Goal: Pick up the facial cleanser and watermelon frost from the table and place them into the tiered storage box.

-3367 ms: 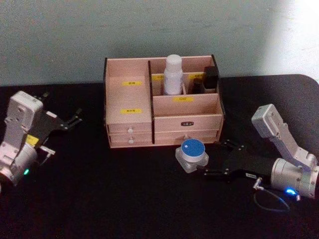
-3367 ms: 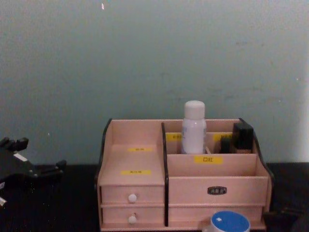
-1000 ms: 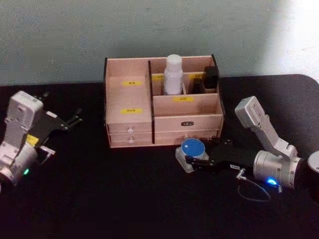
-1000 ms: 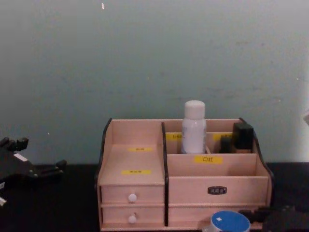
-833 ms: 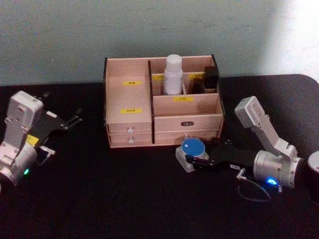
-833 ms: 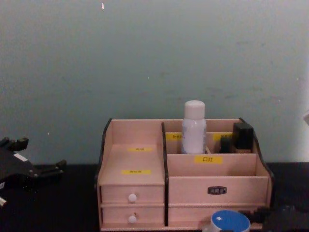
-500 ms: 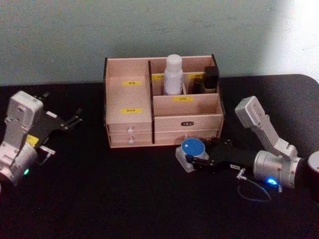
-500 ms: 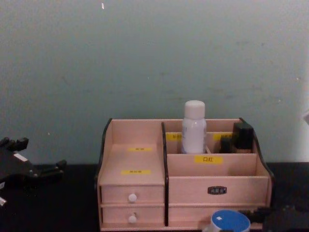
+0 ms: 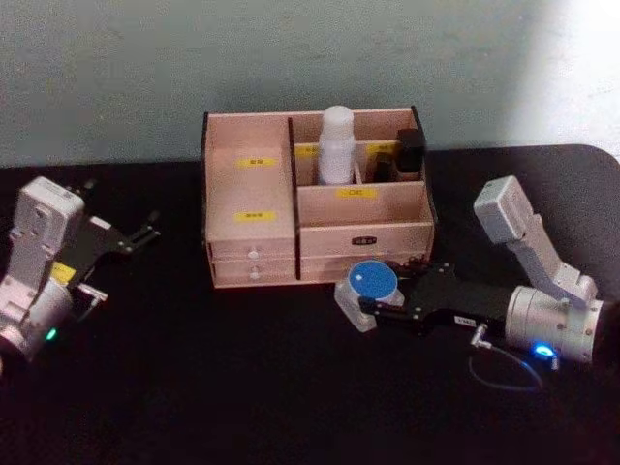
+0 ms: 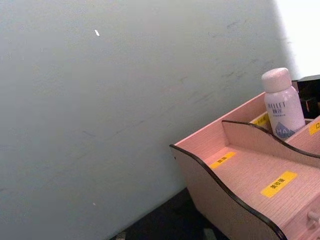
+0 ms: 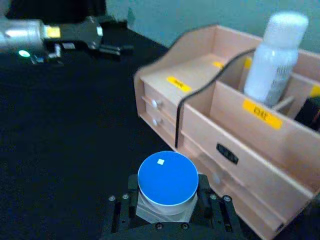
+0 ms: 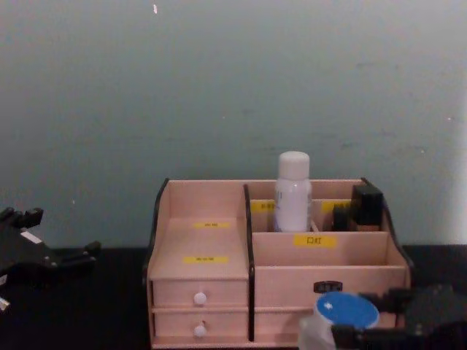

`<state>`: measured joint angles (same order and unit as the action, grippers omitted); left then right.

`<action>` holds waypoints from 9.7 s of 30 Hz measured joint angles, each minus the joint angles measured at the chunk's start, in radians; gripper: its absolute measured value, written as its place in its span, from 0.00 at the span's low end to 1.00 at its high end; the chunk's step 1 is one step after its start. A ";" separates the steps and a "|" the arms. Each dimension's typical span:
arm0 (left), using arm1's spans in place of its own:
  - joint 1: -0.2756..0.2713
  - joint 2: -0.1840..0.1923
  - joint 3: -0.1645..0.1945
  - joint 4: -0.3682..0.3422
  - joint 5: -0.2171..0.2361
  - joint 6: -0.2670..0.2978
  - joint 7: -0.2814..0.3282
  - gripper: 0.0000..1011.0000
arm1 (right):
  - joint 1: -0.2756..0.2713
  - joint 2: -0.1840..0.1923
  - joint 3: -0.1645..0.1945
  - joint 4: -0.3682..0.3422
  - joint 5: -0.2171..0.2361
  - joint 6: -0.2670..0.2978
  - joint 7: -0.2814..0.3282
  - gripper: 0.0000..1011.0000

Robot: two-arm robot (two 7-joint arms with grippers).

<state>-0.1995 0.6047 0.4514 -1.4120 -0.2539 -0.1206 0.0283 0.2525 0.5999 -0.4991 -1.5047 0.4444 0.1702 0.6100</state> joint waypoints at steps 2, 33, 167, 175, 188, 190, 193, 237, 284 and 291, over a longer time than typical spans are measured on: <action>0.000 0.000 0.000 0.000 0.000 0.000 0.000 0.99 | 0.004 0.006 0.001 -0.017 0.005 -0.001 0.004 0.70; 0.000 0.000 0.000 0.000 0.000 0.000 0.000 0.99 | 0.346 -0.236 -0.109 0.239 -0.012 -0.002 0.015 0.70; 0.000 0.000 0.000 0.000 0.000 0.000 0.000 0.99 | -0.055 -0.284 0.299 0.157 -0.158 -0.244 -0.497 0.99; 0.000 0.000 0.000 0.000 0.000 0.000 0.000 0.99 | -0.044 -0.301 0.302 0.204 -0.176 -0.231 -0.474 0.99; 0.000 0.000 0.000 0.000 0.000 0.000 0.000 0.99 | -0.041 -0.305 0.304 0.210 -0.184 -0.222 -0.472 0.99; 0.000 0.000 0.000 0.000 0.000 0.000 0.000 0.99 | -0.041 -0.304 0.303 0.210 -0.183 -0.223 -0.472 0.99; 0.000 0.000 0.000 0.000 0.000 0.000 0.000 0.99 | -0.041 -0.304 0.303 0.209 -0.183 -0.223 -0.472 0.99; 0.000 0.000 0.000 0.000 0.000 0.000 0.000 0.99 | -0.041 -0.302 0.302 0.206 -0.179 -0.225 -0.472 0.99; 0.000 0.000 0.000 0.000 0.000 0.000 0.000 0.99 | -0.041 -0.302 0.302 0.206 -0.179 -0.225 -0.472 0.99; 0.000 0.000 0.000 0.000 0.000 0.000 0.000 0.99 | -0.041 -0.302 0.302 0.206 -0.179 -0.225 -0.472 0.99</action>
<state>-0.1995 0.6047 0.4514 -1.4120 -0.2539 -0.1206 0.0283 0.2112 0.2975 -0.1973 -1.2983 0.2658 -0.0543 0.1381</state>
